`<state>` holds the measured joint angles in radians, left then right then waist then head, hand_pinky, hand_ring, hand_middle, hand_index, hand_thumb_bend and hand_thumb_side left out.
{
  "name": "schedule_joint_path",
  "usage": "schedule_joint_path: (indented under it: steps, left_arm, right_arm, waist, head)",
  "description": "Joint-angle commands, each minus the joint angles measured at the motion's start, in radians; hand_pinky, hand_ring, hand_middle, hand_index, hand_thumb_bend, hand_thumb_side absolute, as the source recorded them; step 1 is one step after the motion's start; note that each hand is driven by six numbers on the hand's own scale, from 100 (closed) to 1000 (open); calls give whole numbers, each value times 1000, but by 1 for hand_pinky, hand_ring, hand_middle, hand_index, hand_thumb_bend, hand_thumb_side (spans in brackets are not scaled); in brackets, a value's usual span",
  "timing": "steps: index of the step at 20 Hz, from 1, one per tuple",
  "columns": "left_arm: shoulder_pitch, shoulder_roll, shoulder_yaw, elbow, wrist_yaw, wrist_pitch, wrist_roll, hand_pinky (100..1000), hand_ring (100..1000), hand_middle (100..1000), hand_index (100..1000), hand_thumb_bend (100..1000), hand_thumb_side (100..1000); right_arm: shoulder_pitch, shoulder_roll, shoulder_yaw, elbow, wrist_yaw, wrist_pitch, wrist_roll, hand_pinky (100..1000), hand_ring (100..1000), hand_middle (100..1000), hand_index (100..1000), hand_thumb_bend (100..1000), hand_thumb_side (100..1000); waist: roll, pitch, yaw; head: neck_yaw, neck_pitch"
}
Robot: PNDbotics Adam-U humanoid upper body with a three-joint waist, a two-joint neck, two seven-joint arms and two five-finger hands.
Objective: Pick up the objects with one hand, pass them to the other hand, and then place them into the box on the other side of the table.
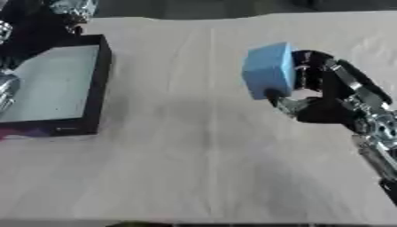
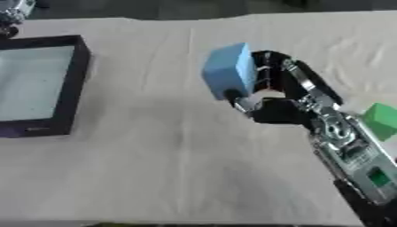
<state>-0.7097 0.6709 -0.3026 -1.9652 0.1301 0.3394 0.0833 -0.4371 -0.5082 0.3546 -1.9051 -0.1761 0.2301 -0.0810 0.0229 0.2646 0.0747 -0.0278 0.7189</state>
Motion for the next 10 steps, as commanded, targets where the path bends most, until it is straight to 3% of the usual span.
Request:
schedule_joint_path:
  steps: [1, 10]
  left_arm:
    - [-37, 39, -14, -23, -1, 20, -41, 668, 763, 704, 733, 119, 437]
    - [-118, 16, -76, -27, -28, 90, -161, 677, 760, 703, 737, 132, 442]
  right_arm:
    - [-29, 8, 21, 15, 6, -50, 18, 634, 615, 538, 596, 100, 100]
    - [-74, 60, 99, 98, 54, -137, 43, 636, 615, 540, 598, 100, 100]
  waist:
    - [-3, -27, -1]
    - [-2, -33, 3]
  head:
    - [6, 5]
    - [9, 10]
